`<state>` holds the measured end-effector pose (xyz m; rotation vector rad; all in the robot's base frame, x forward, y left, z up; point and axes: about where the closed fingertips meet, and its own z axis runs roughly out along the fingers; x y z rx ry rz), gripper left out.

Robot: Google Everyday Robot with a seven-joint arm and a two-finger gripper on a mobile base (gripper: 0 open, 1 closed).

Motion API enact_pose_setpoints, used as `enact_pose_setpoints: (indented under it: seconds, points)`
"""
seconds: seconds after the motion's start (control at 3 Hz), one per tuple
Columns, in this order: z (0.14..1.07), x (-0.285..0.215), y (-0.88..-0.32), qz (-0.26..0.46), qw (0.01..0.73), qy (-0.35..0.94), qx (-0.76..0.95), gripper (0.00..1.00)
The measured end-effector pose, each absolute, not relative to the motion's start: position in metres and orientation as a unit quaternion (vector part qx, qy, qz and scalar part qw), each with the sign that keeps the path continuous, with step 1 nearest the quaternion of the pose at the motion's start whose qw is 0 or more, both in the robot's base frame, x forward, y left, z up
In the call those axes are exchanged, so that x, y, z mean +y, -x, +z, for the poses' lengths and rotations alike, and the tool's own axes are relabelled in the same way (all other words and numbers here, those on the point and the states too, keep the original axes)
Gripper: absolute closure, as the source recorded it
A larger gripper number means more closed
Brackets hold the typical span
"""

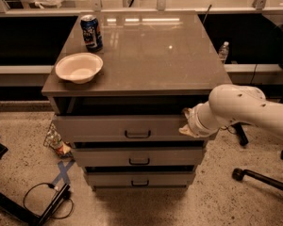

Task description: Open top drawer

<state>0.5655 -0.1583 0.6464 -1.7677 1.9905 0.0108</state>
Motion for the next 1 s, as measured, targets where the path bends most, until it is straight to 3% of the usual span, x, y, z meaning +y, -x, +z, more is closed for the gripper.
enact_pose_setpoints:
  seconds: [1.0]
  points:
    - [0.6464, -0.1583, -0.5654, 0.004, 0.237, 0.645, 0.726, 1.00]
